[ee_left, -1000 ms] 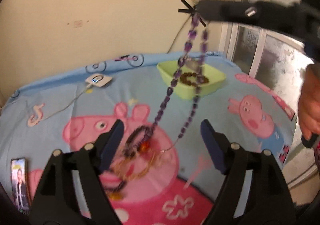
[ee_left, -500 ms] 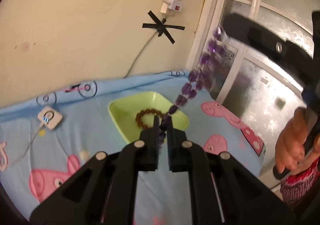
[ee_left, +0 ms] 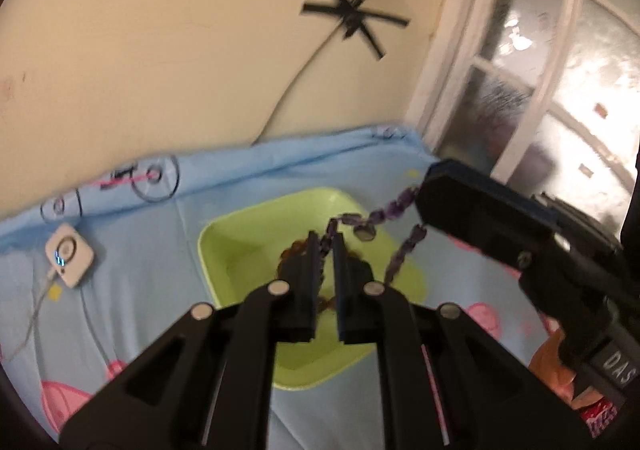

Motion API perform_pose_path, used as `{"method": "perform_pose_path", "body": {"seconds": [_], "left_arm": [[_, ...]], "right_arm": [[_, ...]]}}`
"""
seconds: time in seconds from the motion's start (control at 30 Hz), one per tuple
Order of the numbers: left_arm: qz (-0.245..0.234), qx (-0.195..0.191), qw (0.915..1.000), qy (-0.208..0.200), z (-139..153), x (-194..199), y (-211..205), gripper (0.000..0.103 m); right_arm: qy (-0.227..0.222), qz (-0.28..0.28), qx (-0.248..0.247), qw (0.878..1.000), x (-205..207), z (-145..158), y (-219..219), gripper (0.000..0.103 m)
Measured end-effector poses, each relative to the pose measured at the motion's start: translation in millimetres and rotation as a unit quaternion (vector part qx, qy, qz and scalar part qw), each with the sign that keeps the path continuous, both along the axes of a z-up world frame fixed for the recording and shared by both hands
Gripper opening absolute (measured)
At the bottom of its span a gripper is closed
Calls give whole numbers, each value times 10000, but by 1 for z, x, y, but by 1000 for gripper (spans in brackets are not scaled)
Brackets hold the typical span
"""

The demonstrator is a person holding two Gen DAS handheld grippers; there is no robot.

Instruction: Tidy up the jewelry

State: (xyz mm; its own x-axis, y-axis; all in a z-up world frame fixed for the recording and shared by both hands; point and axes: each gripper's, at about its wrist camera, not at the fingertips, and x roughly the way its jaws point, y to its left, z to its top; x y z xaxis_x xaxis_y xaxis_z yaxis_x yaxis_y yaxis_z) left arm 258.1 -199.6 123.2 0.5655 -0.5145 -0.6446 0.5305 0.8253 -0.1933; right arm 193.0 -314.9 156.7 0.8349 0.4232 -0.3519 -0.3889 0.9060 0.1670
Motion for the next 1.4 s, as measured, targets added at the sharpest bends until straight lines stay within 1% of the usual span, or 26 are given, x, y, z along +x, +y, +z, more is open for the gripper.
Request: {"method": "perform_pose_path", "body": {"seconds": [0.1,0.13,0.2,0.27,0.37,0.43,0.5,0.57,0.6,0.63,0.67,0.7,0.77,0.9,0.97,1.0,1.03,1.1,1.17,1.23,1.33,1.4], "left_arm": [[106,162,9989,417,-23,6,4,7],[154,196,9984,517,-28,7,7,7],[246,173,9972,685,-35,6,16,7],[341,46,9962,803,-35,2,31,7],[382,-212,9966,704,-22,-15,59,7],[451,-414,9970,484,-7,-40,93,7],[669,-434,9964,280,0,-62,128,7],[978,-333,9945,142,1,-81,160,7],[1225,-211,9922,97,-2,-92,179,7],[1478,-67,9890,72,-8,-103,197,7],[1632,10,9866,63,-12,-111,209,7],[1842,89,9828,69,-19,-121,224,7],[2063,123,9783,122,-33,-138,246,7],[2257,133,9735,339,-64,-168,271,7],[2255,50,9731,468,-77,-180,279,7],[2258,23,9728,517,-83,-185,283,7],[2254,11,9727,547,-87,-188,284,7],[2258,-12,9724,595,-96,-196,286,7],[2237,-78,9726,636,-100,-201,287,7],[2245,-196,9719,686,-105,-204,291,7],[2237,-312,9715,714,-108,-207,296,7],[2198,-334,9725,690,-107,-209,296,7]], "right_arm": [[372,-47,353,9987,15,-28,-11,0],[448,-79,461,9979,17,-32,-14,0],[626,-136,702,9955,20,-41,-22,0],[704,-192,850,9937,18,-45,-26,0],[748,-170,1043,9916,6,-48,-28,0],[755,-73,1124,9908,-4,-50,-26,0],[810,76,1172,9898,-18,-57,-18,0],[944,222,1232,9876,-27,-67,-8,0],[1058,320,1270,9857,-33,-76,0,3],[1126,373,1281,9846,-38,-82,7,18],[1186,426,1279,9837,-42,-88,14,25],[1236,507,1257,9830,-48,-95,24,28],[1309,668,1108,9829,-55,-103,41,28],[1519,1044,407,9820,-74,-117,86,28],[1596,1356,65,9778,-81,-121,109,23],[1566,1550,-216,9752,-89,-122,125,19],[1525,1651,-397,9736,-95,-123,135,16],[1453,1820,-773,9694,-107,-124,157,14],[1433,1823,-1011,9675,-110,-126,172,10],[1499,1764,-1074,9669,-105,-128,181,5],[1788,1679,-867,9656,-90,-132,184,0],[1979,1659,-727,9633,-76,-137,187,0]]}}
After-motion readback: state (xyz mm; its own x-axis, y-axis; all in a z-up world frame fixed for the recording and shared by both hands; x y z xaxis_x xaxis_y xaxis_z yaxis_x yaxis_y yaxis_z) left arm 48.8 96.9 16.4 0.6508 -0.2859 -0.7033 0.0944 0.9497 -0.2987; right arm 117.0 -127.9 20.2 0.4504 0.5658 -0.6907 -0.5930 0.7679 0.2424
